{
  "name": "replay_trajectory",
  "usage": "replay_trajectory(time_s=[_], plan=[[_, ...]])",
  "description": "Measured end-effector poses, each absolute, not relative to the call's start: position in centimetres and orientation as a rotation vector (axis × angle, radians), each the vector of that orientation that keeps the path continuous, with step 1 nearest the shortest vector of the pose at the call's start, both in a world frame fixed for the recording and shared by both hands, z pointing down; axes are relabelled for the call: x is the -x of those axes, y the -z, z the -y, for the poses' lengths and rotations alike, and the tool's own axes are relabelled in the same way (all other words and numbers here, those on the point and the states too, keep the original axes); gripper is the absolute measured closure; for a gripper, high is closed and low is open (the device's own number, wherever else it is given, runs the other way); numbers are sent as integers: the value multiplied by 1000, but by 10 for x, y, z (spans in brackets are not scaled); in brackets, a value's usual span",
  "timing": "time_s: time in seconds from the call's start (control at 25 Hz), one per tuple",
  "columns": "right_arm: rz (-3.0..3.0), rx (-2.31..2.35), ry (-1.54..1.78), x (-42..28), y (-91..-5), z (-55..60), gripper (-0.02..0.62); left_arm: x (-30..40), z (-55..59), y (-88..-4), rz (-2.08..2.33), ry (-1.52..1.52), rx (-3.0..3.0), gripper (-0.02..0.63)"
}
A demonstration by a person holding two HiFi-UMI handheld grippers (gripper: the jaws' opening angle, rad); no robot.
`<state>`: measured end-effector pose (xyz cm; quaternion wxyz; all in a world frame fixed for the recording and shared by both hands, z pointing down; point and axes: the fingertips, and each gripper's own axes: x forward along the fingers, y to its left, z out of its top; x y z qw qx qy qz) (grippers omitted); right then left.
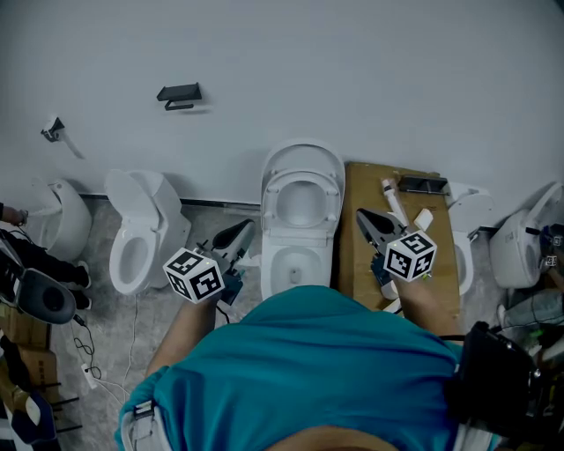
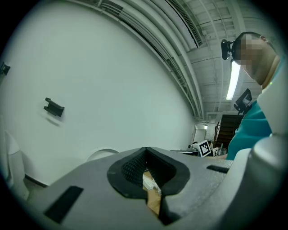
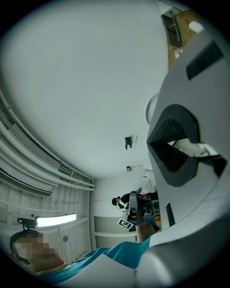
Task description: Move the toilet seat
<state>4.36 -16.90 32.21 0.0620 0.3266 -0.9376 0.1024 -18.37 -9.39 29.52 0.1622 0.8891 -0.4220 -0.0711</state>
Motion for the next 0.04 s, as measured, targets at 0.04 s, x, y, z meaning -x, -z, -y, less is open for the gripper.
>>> replay_trajectory(time_s=[0.04], plan=[[2835, -986, -308, -44, -322, 169, 597, 184, 94, -295, 1205, 202, -2537, 600]])
